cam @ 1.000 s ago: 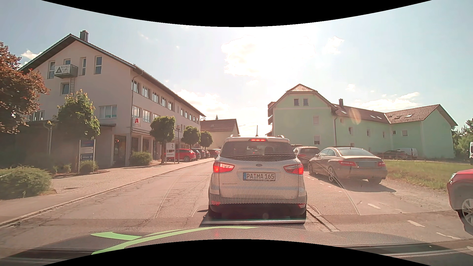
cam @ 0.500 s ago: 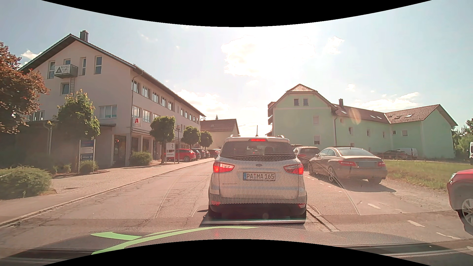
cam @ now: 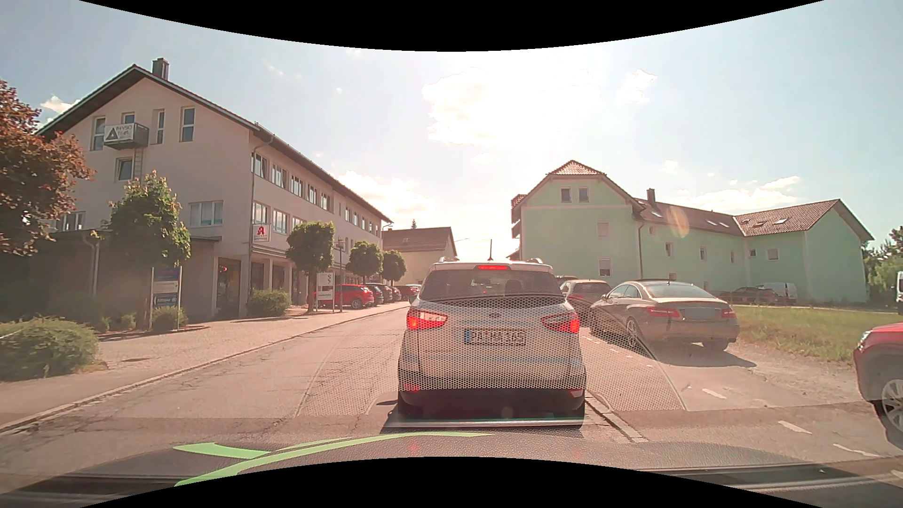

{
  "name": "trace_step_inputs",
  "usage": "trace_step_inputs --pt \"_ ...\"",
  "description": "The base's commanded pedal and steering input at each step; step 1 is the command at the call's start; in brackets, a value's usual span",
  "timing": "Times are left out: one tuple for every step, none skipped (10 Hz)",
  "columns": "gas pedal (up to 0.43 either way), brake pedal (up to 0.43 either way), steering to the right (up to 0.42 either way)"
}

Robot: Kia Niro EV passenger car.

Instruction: Follow the waypoints while adhering to traffic rules and regulations

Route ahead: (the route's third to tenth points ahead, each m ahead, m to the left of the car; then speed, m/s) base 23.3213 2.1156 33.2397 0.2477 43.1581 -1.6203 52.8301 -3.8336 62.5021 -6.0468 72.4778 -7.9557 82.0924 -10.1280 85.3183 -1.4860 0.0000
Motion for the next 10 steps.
trace_step_inputs --pt "0.000 0.280 0.010" --pt "0.000 0.280 0.009" --pt "0.000 0.280 0.010" --pt "0.000 0.280 0.009" --pt "0.000 0.280 0.010" --pt "0.000 0.280 0.010" --pt "0.000 0.280 0.010" --pt "0.000 0.280 0.010" --pt "0.000 0.280 0.010" --pt "0.000 0.280 0.010"
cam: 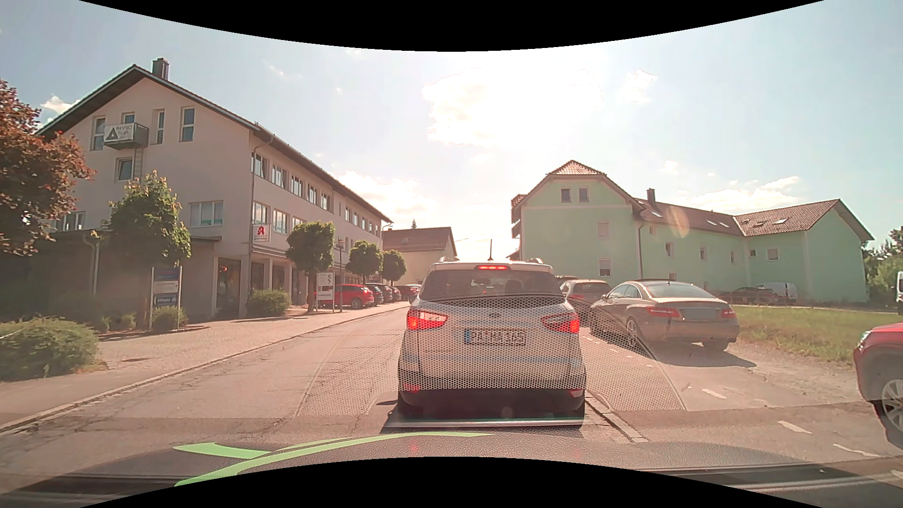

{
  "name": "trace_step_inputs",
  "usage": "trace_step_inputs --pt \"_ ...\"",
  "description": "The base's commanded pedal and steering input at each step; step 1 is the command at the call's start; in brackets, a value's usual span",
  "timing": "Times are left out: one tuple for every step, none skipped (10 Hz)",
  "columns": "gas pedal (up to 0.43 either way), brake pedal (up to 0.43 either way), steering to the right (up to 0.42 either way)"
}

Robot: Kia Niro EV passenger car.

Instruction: Follow the waypoints while adhering to traffic rules and regulations

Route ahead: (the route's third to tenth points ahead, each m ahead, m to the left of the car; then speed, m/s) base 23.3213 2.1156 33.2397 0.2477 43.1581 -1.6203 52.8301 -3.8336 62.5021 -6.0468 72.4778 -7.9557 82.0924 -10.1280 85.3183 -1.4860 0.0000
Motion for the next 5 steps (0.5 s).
trace_step_inputs --pt "0.000 0.280 0.010" --pt "0.000 0.280 0.010" --pt "0.000 0.280 0.010" --pt "0.000 0.280 0.010" --pt "0.000 0.280 0.010"
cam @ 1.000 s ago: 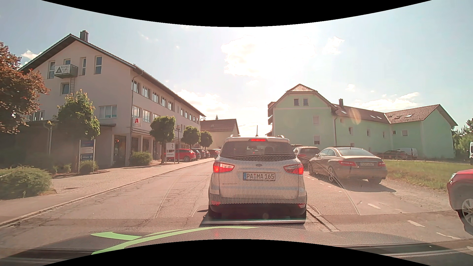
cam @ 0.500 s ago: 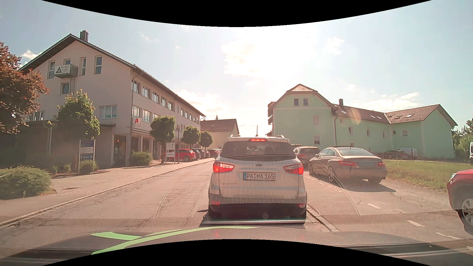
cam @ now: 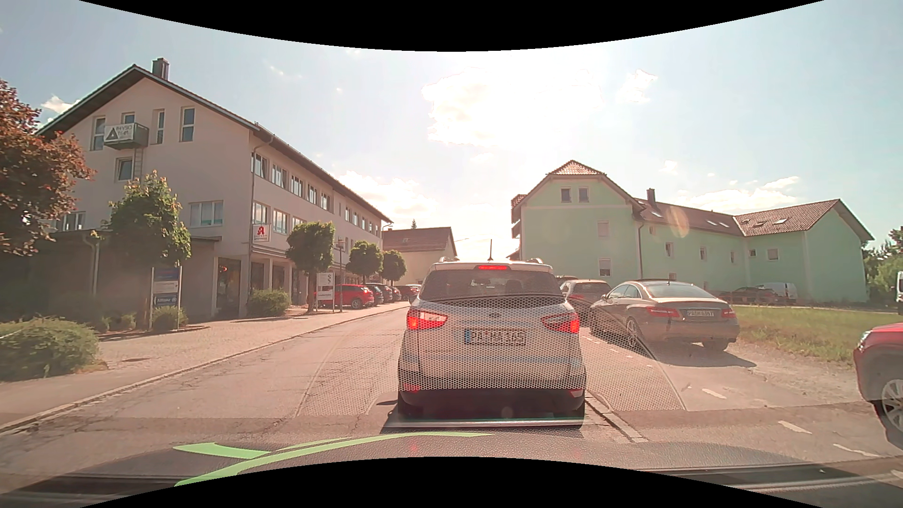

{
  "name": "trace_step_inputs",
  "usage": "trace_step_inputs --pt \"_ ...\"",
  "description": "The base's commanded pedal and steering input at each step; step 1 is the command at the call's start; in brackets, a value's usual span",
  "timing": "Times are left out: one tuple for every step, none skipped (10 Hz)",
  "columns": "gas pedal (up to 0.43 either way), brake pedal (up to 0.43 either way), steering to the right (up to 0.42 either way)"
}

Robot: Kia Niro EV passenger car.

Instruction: Follow the waypoints while adhering to traffic rules and regulations

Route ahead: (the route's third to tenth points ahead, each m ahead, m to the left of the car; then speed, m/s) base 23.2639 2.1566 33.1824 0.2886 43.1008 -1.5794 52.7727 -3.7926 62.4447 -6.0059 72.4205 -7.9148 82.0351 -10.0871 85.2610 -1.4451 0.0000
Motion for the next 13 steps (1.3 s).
trace_step_inputs --pt "0.000 0.280 0.010" --pt "0.000 0.280 0.010" --pt "0.000 0.280 0.010" --pt "0.000 0.280 0.010" --pt "0.000 0.280 0.010" --pt "0.000 0.280 0.009" --pt "0.000 0.280 0.010" --pt "0.000 0.280 0.010" --pt "0.000 0.280 0.010" --pt "0.000 0.280 0.010" --pt "0.000 0.280 0.010" --pt "0.000 0.280 0.010" --pt "0.000 0.280 0.010"
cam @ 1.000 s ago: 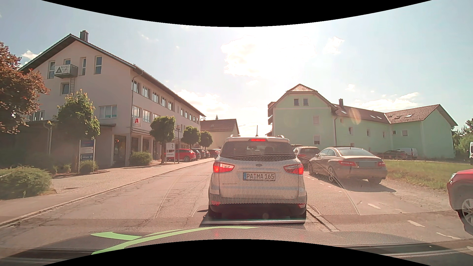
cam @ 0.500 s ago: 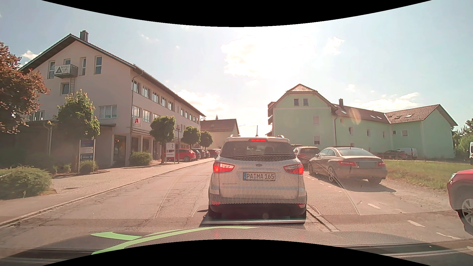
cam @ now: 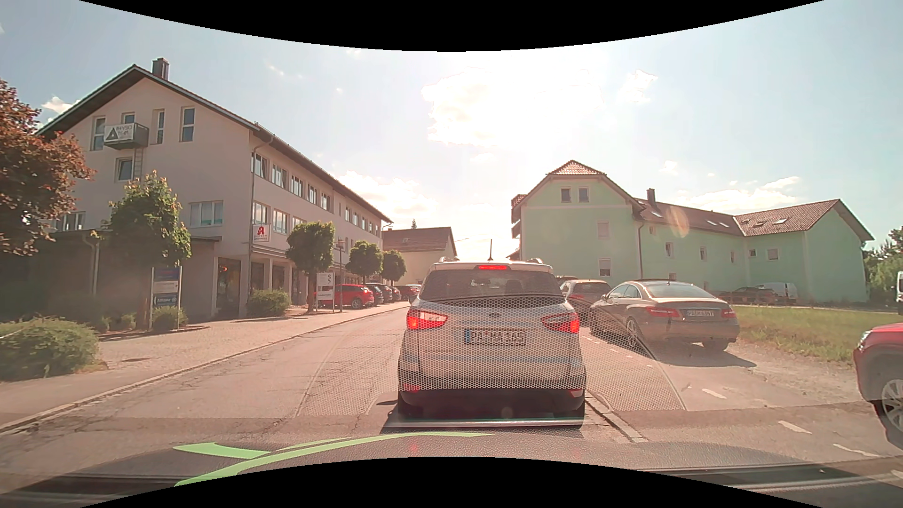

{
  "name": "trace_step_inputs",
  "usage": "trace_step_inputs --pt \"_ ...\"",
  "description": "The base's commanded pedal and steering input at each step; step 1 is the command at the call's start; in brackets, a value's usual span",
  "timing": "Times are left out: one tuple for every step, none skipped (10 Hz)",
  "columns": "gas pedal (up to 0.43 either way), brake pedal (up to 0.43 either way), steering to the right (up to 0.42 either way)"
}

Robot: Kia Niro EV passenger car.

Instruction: Follow the waypoints while adhering to traffic rules and regulations

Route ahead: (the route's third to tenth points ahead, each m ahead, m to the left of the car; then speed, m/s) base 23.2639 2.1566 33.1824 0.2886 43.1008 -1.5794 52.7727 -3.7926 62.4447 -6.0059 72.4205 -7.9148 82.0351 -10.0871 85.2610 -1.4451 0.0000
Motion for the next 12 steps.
trace_step_inputs --pt "0.000 0.280 0.010" --pt "0.000 0.280 0.010" --pt "0.000 0.287 0.010" --pt "0.000 0.287 0.010" --pt "0.000 0.287 0.010" --pt "0.000 0.287 0.010" --pt "0.000 0.287 0.010" --pt "0.000 0.287 0.010" --pt "0.000 0.287 0.010" --pt "0.000 0.287 0.010" --pt "0.000 0.287 0.010" --pt "0.000 0.287 0.010"
